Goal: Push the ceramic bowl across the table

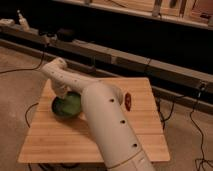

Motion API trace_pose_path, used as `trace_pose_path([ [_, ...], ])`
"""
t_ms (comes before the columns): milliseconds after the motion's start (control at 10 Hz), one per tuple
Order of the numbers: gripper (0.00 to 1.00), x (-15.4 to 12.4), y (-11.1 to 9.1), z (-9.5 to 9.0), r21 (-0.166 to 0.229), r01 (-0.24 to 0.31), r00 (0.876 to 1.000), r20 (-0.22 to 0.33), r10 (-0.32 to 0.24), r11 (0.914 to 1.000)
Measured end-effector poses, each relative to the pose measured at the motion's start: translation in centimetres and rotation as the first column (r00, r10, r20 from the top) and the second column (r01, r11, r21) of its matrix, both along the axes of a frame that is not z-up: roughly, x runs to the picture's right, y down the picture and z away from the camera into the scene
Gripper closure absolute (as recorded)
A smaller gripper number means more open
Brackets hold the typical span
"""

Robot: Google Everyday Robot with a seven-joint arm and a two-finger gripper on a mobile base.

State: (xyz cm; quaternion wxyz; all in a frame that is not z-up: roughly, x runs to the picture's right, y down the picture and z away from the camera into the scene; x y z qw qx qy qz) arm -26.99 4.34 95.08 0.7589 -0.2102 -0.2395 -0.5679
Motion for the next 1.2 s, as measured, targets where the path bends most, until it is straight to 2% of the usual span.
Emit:
trace_pose_path([
  [400,1.0,-0.5,-0.3,1.4,0.015,-0.051,0.997,0.058,0.05,0.9986],
  [700,1.0,-0.9,-0.7,2.3,0.054,-0.057,0.994,0.096,0.052,0.9969],
  [1200,1.0,-1.4,-1.6,2.4,0.092,-0.057,0.992,0.116,0.046,0.9941],
])
